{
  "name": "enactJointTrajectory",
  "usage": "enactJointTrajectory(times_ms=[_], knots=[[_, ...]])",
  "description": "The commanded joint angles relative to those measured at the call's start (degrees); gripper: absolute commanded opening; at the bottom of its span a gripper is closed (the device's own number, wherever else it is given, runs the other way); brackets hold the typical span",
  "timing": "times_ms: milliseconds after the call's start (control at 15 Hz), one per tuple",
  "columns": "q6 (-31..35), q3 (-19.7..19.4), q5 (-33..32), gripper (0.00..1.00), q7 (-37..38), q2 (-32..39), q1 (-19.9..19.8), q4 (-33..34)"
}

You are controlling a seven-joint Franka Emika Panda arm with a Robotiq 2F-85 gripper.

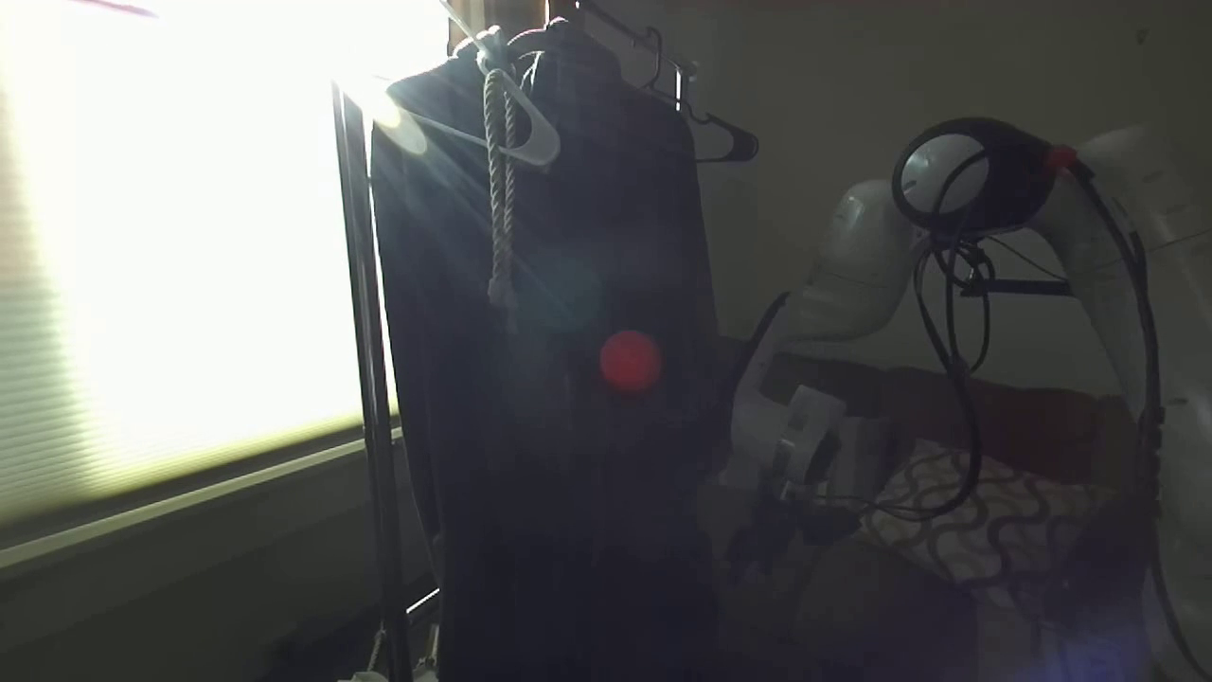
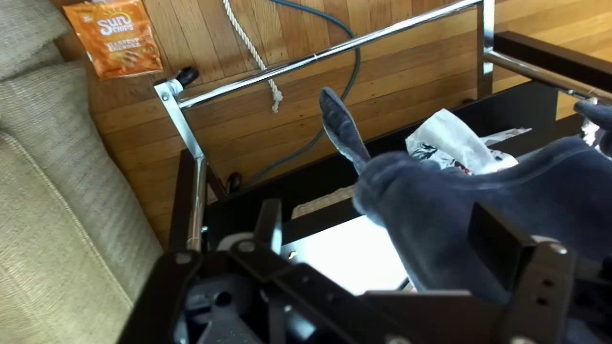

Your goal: Take the bottle out of the coat and place it on the bench

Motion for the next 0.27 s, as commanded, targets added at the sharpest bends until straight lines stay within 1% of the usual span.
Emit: enactJointTrajectory(times_ms=[0,67,133,200], knots=[[2.82,4.45,13.59,1.0,-13.47,-13.03,-2.03,-12.07],[2.45,2.47,8.51,1.0,-7.14,-5.28,-0.76,-5.14],[2.5,2.76,9.57,1.0,-8.51,-7.21,-0.74,-6.76],[2.5,2.76,9.41,1.0,-8.21,-7.61,-0.67,-6.78]])
